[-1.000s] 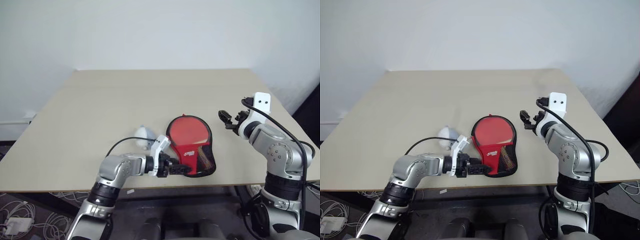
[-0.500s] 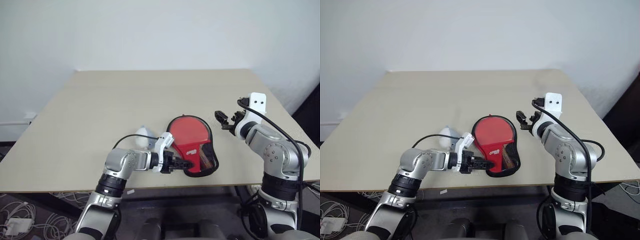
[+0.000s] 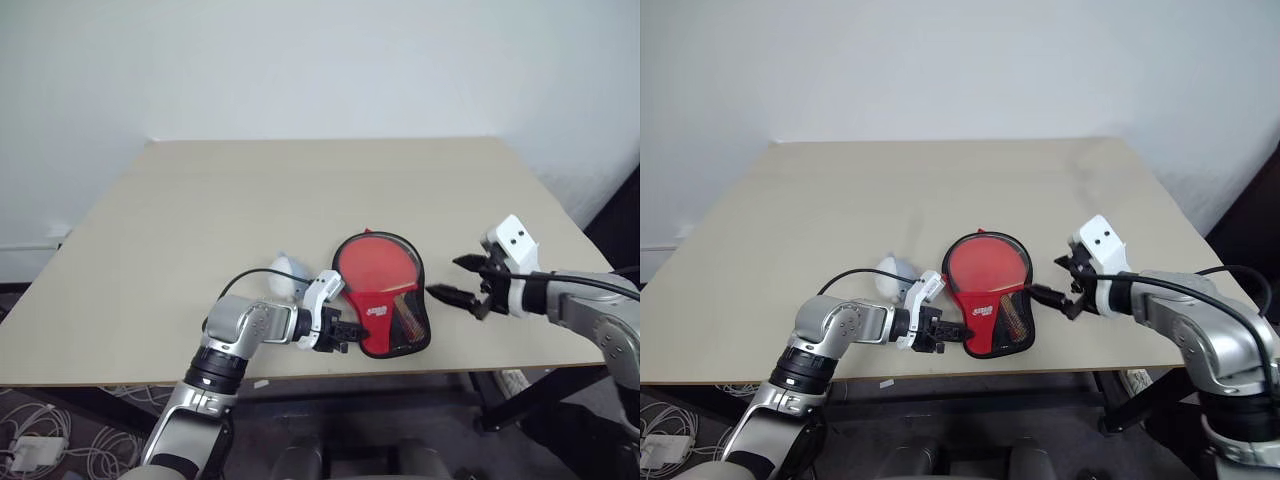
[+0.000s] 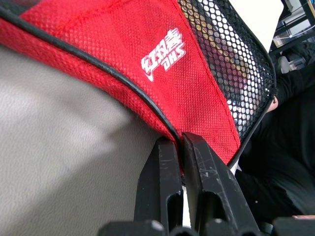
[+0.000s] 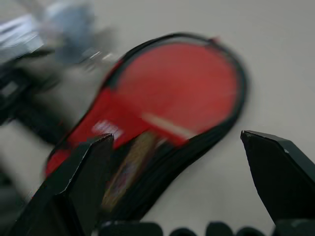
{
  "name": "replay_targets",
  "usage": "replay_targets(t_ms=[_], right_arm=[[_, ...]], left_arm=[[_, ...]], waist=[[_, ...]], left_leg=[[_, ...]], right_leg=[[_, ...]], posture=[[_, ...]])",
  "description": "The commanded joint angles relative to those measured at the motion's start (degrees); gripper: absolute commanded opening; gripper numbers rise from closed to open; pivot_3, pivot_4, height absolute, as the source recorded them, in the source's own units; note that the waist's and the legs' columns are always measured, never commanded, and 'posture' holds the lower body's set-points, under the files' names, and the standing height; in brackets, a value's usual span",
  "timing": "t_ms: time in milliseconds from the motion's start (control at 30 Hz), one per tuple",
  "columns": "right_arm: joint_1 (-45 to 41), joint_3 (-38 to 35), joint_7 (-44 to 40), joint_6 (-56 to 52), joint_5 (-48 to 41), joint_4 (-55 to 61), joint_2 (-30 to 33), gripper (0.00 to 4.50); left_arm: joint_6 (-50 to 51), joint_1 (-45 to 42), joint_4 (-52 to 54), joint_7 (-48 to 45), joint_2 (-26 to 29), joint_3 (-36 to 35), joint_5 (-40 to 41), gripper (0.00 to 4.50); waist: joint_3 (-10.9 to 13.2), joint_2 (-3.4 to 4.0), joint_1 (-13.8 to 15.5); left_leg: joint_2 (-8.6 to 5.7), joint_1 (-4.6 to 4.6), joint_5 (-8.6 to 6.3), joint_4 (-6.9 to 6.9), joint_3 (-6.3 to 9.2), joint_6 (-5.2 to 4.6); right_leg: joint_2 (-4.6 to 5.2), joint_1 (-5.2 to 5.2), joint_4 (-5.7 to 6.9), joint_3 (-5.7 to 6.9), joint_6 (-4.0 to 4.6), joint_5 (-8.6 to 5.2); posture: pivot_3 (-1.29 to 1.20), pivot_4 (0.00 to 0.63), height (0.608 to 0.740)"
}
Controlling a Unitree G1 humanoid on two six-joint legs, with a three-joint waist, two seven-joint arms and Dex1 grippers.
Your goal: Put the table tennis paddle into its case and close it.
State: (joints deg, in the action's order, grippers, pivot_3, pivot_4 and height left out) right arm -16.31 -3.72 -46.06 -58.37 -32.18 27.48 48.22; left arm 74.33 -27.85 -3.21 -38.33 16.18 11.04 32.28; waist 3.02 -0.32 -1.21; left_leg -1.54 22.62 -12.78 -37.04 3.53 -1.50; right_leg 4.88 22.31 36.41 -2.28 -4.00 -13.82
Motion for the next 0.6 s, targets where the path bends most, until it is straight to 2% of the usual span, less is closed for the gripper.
replay_targets(t_ms=[33,200,333,467,600], right_arm=[[-0.54,-0.24,-7.13,6.16,-0.49,-0.64,3.81,4.5],[-2.61,1.69,-8.36,9.16,1.39,-4.35,4.31,4.5],[-2.63,2.77,-9.36,9.68,1.01,-3.8,4.17,4.5],[-2.69,3.63,-9.12,9.7,1.04,-3.54,3.67,4.5],[-2.9,4.52,-8.52,9.93,1.31,-3.94,2.98,4.5]], left_arm=[[3.76,0.47,-0.31,0.89,-0.94,1.91,0.41,0.03],[11.05,1.14,5.17,0.8,-0.8,0.31,4.13,0.03],[17.28,2.05,11.36,-0.36,1.43,-0.68,8.46,0.03],[18.17,3.14,14.69,-0.68,5.68,0.5,12.54,0.03],[18.17,3.93,16.08,0.4,7.37,1.06,14.87,0.03]], waist=[[-0.01,-0.05,0.01],[0.0,-0.19,0.02],[0.05,-0.25,0.03],[0.09,-0.3,0.02],[0.09,-0.3,0.03]], left_leg=[[0.0,-0.01,0.0,0.0,0.0,0.0],[0.0,0.02,0.0,0.0,0.01,0.01],[0.01,0.1,-0.02,0.1,0.05,0.03],[0.03,0.09,-0.02,0.08,0.05,0.04],[0.05,0.04,-0.02,-0.01,0.06,0.04]], right_leg=[[0.01,-0.02,-0.01,0.0,0.0,0.0],[0.02,0.01,-0.03,-0.01,-0.08,0.05],[0.01,0.09,-0.09,0.0,-0.11,0.07],[0.01,0.09,-0.09,-0.01,-0.1,0.08],[0.03,0.04,-0.09,-0.01,0.07,0.01]], posture=[[0.0,0.0,0.74],[0.0,0.0,0.74],[0.0,0.0,0.74],[0.0,0.0,0.74],[0.0,0.0,0.74]])
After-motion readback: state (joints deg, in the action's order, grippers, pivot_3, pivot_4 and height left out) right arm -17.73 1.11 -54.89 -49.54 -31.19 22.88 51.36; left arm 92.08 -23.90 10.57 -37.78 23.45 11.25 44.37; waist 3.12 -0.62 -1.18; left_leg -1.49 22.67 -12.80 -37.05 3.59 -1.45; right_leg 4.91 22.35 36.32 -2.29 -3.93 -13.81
